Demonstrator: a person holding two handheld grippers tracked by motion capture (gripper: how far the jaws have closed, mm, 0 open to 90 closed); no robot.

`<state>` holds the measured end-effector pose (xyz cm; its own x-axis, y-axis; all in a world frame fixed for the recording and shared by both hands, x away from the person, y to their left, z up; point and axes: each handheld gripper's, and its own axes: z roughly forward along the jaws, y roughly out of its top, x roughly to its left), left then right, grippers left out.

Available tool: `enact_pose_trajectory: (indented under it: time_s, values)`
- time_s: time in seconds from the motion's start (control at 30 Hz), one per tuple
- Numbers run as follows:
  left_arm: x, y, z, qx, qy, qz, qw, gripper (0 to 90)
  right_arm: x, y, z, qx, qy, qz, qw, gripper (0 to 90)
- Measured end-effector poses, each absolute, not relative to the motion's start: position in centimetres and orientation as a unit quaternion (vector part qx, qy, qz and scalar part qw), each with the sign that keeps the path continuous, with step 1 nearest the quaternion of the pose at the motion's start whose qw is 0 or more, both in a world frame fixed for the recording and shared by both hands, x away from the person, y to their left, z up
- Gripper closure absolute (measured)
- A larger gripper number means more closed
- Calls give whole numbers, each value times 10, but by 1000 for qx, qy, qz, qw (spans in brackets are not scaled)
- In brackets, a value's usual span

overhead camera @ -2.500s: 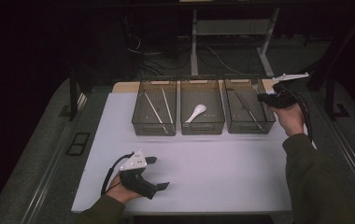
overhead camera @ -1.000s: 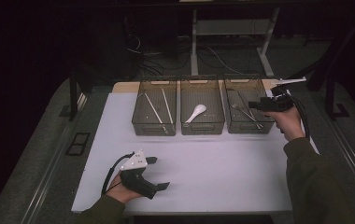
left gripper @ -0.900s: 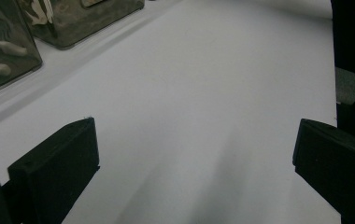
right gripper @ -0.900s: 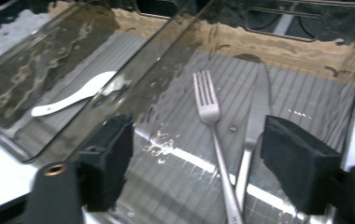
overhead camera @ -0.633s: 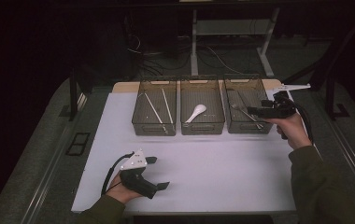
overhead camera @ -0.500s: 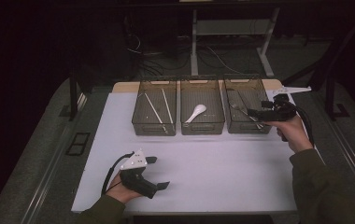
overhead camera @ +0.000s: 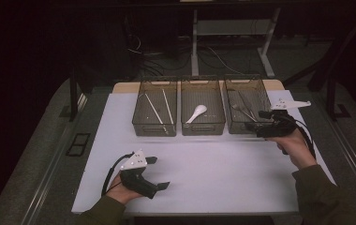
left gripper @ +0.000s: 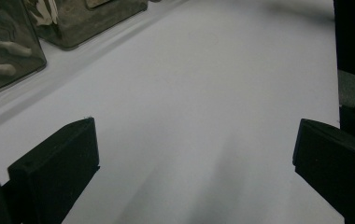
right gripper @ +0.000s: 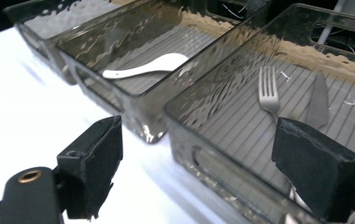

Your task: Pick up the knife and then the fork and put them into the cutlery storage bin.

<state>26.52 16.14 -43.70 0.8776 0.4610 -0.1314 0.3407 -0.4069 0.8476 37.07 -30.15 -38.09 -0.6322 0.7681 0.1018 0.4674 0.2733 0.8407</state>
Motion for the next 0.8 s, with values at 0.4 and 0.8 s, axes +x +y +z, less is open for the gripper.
enact_pose_trajectory:
  time_s: [0.4,0.8]
  values:
    - [266,160,-437,838,237,63,488,0,341,-296,-385,373,788,461,166,163]
    - [265,160,-436,840,232,66,487,0,309,-289,-397,359,791,467,163,163]
